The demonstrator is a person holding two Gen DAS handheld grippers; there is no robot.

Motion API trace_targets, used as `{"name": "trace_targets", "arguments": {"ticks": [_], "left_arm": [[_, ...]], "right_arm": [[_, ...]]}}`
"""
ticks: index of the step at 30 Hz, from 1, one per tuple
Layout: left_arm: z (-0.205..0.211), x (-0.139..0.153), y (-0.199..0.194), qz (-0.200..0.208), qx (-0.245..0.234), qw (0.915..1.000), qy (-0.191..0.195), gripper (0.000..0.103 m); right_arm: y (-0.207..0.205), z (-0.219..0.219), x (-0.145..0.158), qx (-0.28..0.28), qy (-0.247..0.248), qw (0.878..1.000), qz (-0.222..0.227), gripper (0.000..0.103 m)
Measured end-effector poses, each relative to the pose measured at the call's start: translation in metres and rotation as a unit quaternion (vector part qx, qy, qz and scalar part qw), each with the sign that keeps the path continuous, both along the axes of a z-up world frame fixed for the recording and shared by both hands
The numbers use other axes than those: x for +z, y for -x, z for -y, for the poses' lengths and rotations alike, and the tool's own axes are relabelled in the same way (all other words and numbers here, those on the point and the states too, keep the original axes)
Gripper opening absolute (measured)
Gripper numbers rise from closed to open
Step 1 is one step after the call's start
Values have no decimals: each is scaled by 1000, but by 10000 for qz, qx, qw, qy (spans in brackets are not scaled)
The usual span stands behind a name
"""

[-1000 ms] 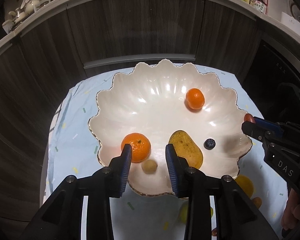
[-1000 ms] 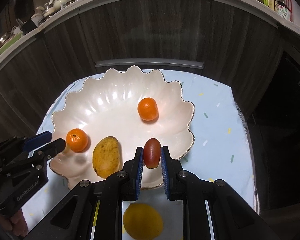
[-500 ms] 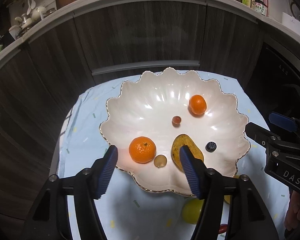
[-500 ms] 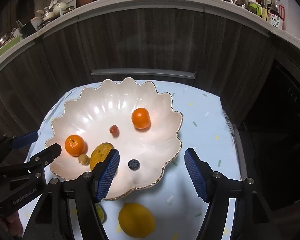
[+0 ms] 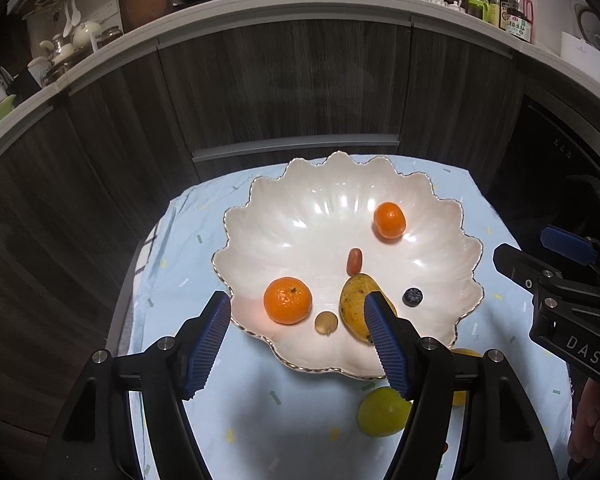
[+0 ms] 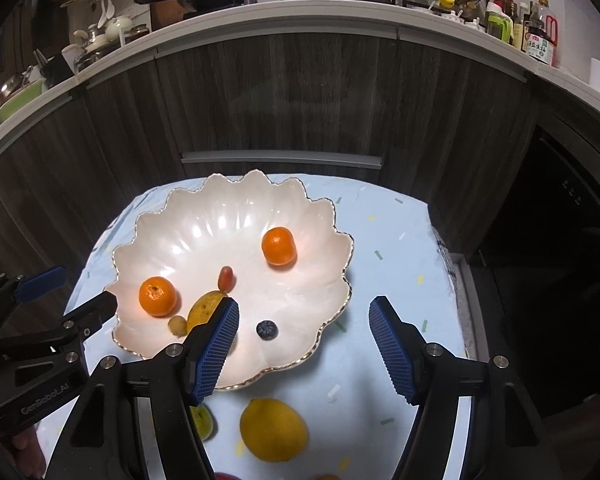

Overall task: Organize fruits
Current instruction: 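Move both open tools back toward the green apple and longan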

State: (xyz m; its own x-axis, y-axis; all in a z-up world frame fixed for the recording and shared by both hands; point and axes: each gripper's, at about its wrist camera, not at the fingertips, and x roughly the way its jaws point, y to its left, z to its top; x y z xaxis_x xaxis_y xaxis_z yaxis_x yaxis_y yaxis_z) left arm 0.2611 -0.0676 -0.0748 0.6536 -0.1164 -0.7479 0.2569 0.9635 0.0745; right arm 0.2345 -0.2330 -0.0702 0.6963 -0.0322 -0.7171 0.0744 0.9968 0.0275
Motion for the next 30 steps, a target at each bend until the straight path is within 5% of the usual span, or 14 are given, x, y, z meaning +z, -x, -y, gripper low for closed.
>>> {"name": "trace_targets", "arguments": {"ticks": [30], "left_arm": [[20, 17, 52, 251, -256, 9993, 74, 72]], "right_arm": [[59, 26, 14, -500, 23, 9984, 271, 68]]}}
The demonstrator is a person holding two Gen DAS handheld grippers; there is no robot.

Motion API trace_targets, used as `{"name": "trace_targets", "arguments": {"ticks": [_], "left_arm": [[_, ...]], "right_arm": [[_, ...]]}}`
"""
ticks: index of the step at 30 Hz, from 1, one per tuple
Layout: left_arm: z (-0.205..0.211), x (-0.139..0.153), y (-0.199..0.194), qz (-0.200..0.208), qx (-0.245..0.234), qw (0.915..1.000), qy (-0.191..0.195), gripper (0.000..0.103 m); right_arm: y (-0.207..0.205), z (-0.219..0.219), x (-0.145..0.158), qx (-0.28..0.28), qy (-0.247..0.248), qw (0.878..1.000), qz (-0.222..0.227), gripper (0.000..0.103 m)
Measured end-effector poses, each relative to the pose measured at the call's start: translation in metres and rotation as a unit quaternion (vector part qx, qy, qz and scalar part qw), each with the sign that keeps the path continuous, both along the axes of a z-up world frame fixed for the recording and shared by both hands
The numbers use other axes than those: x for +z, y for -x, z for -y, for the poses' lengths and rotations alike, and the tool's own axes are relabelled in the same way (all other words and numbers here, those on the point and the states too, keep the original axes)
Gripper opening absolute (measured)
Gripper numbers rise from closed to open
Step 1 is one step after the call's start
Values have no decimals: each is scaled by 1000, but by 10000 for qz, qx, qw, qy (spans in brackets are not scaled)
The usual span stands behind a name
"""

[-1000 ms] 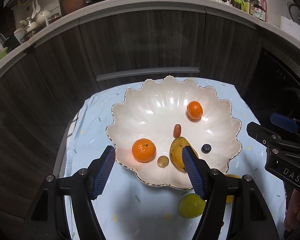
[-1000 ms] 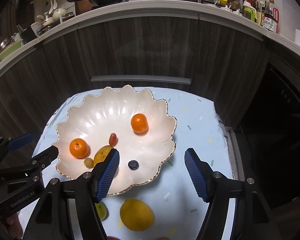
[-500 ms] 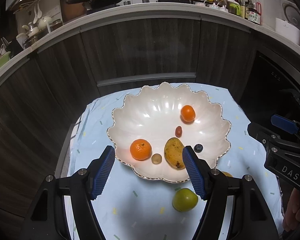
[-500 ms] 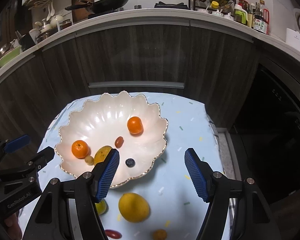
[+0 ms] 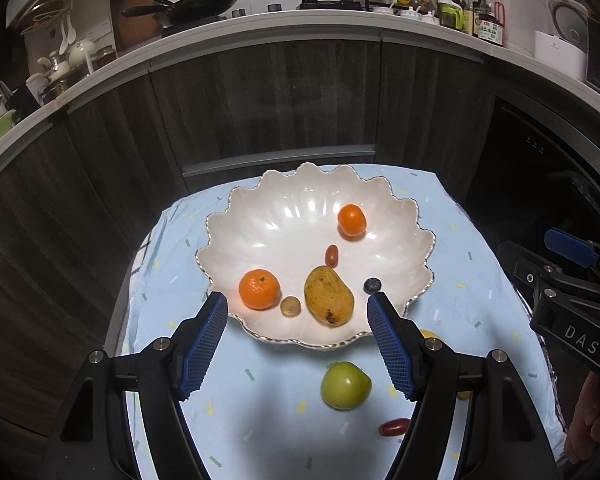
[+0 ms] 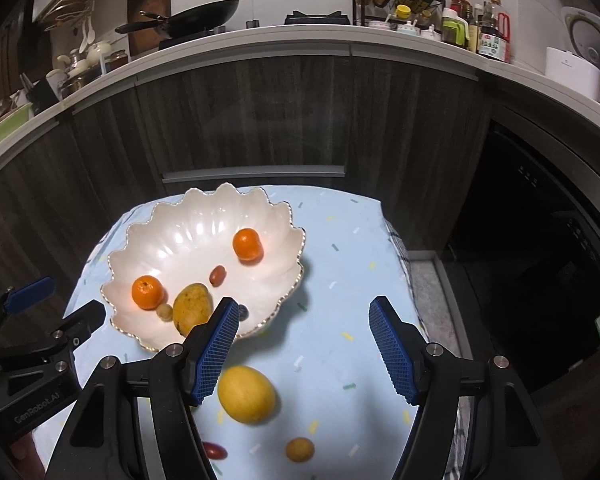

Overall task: Organize fruits
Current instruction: 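Move both open tools back toward the green apple and longan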

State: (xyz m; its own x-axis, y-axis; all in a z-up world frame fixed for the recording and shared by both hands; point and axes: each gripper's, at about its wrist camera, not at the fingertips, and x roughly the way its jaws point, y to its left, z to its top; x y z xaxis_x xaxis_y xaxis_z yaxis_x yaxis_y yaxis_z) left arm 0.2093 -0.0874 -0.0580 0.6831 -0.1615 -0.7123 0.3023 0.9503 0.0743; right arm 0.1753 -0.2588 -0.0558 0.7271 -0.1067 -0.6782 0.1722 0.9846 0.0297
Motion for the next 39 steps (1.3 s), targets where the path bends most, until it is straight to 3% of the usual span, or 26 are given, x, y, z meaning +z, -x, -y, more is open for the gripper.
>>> {"name": "trace_targets", "arguments": {"ticks": [39], "left_arm": [[13, -43, 34, -121, -624, 9979, -80, 72]], "right_arm": [[49, 5, -54, -295, -11, 9988, -383, 68]]}}
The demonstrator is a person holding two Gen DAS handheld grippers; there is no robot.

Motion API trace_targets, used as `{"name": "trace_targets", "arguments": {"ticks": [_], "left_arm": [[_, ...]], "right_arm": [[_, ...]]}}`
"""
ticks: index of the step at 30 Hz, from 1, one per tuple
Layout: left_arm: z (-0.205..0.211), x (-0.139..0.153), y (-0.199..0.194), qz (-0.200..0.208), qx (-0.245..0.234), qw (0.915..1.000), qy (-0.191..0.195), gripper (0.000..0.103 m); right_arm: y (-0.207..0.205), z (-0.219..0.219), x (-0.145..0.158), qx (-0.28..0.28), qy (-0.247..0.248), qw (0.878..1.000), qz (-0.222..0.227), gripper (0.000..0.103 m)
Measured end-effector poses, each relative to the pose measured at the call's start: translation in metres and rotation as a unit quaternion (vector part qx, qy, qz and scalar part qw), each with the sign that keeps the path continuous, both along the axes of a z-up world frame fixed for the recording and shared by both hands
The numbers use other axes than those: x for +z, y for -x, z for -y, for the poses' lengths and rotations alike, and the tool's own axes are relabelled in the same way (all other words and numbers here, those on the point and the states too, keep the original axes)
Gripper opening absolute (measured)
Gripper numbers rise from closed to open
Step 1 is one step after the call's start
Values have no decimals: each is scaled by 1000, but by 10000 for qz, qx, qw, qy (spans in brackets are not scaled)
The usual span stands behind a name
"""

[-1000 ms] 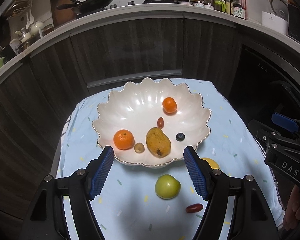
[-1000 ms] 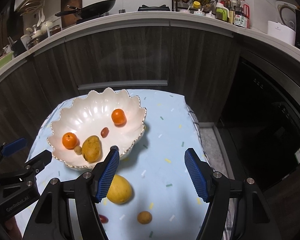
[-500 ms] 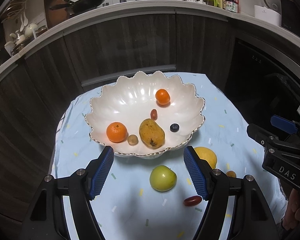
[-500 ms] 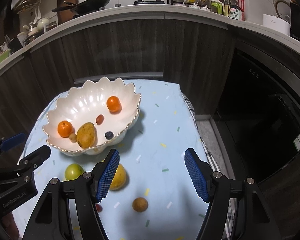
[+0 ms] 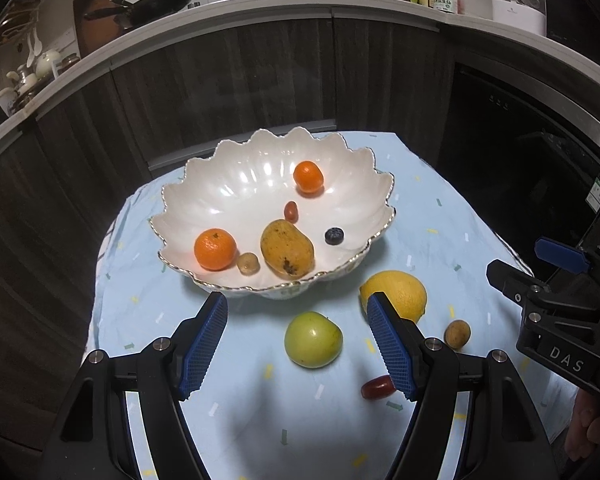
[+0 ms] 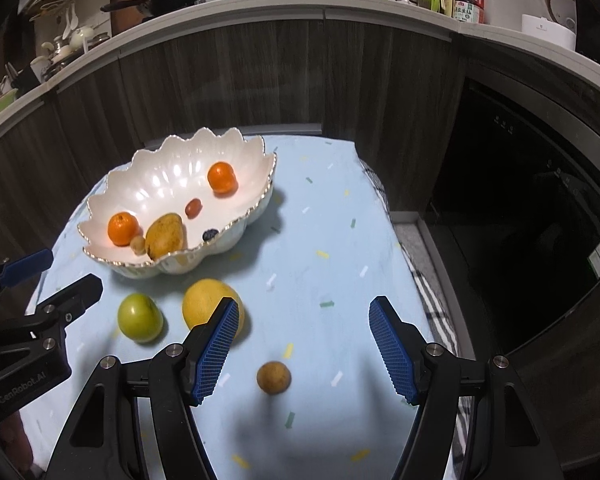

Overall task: Organize fruits
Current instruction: 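Move both open tools back toward the green apple and longan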

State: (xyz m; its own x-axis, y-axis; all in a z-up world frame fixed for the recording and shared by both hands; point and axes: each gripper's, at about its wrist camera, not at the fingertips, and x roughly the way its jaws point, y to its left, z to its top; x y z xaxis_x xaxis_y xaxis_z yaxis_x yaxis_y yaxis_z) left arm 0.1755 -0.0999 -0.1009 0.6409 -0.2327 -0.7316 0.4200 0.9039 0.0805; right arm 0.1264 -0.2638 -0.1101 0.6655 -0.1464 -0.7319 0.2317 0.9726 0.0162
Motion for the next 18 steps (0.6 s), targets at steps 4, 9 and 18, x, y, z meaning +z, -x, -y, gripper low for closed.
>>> {"name": "trace_targets", "arguments": {"ticks": [4, 9, 18], "left_arm": [[1, -7, 2, -47, -56, 10000, 29, 72], [-2, -17, 2, -94, -125, 9999, 72, 72], [-5, -38, -4, -196, -185, 9996, 108, 72]], "right_arm": [[4, -2, -6, -30, -31, 10000, -18, 68], [6, -5, -16, -77, -51, 9999, -86, 68], [10, -16, -41, 31, -146, 9995, -295, 68]]}}
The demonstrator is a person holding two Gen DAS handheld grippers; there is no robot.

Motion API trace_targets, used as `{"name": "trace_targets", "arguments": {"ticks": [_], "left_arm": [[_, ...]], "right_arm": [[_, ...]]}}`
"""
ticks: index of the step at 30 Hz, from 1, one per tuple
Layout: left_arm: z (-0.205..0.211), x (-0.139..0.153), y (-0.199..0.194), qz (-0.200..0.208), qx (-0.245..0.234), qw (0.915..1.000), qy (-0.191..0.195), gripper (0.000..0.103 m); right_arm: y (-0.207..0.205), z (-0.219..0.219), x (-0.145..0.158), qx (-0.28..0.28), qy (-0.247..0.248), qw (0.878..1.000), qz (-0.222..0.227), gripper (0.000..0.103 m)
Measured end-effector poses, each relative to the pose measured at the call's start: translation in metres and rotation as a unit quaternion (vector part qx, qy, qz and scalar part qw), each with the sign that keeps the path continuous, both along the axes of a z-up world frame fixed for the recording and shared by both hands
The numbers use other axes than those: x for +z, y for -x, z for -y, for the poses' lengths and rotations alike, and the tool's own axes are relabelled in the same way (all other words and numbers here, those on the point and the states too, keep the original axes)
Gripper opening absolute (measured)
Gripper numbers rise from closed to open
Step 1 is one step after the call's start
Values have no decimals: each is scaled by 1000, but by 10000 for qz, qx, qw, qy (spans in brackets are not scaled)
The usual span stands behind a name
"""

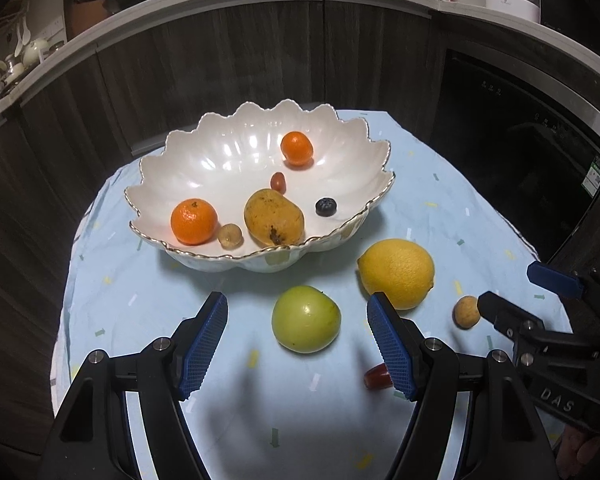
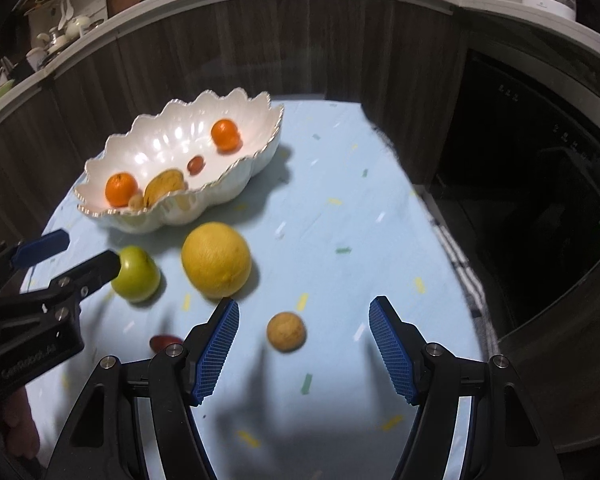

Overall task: Organize fruits
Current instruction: 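Move both open tools back toward the green apple and longan, then grasp the green apple with the left tool while the right tool grasps a longan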

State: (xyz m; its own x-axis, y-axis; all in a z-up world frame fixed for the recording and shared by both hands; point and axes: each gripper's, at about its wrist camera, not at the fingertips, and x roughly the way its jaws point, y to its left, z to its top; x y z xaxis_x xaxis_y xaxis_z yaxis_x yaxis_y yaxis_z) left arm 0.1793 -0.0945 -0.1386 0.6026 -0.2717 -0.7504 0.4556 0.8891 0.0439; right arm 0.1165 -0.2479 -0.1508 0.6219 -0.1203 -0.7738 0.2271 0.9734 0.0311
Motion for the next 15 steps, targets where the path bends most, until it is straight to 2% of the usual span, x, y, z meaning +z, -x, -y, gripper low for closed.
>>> {"name": "trace_targets", "arguments": {"ticks": [15], "left_arm": [[1, -24, -9, -26, -205, 9997, 85, 72]], "right_arm": [[-8, -5, -17, 21, 108, 9998, -142, 68]]}}
